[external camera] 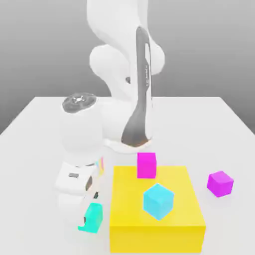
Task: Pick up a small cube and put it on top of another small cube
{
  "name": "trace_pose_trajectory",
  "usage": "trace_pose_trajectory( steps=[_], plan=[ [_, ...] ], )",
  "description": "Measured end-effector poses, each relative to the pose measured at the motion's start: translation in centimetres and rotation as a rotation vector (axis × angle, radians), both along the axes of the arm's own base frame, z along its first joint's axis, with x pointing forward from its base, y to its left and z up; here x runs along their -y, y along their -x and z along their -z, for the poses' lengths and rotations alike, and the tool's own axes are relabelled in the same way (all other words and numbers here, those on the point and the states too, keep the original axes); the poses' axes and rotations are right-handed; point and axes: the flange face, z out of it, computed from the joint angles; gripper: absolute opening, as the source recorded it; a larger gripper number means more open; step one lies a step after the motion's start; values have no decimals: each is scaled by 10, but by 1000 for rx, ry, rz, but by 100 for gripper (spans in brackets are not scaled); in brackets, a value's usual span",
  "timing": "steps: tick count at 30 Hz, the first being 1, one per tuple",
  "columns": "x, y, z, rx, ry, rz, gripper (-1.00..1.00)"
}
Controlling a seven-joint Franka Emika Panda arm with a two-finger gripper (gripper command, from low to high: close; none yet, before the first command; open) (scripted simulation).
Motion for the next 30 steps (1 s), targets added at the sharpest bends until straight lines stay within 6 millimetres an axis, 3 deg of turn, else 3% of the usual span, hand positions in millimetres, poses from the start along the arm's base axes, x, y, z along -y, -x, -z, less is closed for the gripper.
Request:
trace_pose_trajectory(
  steps=[7,15,24,30],
  plan=[
    [0,0,0,-2,-1,0,-100],
    [8,8,-67,-8,-23,80,-100],
    [-60,32,-134,-33,-104,224,-100],
    [-108,61,-174,-42,-89,267,-100]
  ],
)
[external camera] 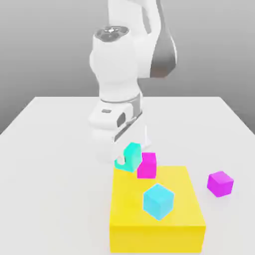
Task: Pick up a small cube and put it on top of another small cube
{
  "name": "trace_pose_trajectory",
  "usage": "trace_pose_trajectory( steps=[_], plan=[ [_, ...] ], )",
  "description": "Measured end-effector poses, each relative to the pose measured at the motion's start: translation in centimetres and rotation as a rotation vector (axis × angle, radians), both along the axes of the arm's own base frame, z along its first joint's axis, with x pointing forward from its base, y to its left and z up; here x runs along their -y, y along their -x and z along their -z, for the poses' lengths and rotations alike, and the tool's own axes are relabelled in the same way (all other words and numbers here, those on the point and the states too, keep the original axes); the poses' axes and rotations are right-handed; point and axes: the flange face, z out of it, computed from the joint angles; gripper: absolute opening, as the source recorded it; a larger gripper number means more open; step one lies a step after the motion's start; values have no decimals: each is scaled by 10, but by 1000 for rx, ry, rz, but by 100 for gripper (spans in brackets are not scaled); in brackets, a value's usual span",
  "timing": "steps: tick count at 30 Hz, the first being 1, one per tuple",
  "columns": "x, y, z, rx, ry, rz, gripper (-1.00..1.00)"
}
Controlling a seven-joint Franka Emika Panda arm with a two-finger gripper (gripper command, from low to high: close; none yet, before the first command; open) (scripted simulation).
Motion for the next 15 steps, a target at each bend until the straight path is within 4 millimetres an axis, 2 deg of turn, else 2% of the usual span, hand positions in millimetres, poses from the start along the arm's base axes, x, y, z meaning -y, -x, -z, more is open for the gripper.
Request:
trace_pose_trajectory(
  steps=[5,6,11,12,15],
  plan=[
    [-31,30,-27,7,50,37,-100],
    [-36,34,-28,16,70,28,-100],
    [-42,36,15,26,90,19,-100],
    [-42,37,25,26,90,19,100],
    [-42,37,25,26,90,19,100]
  ],
)
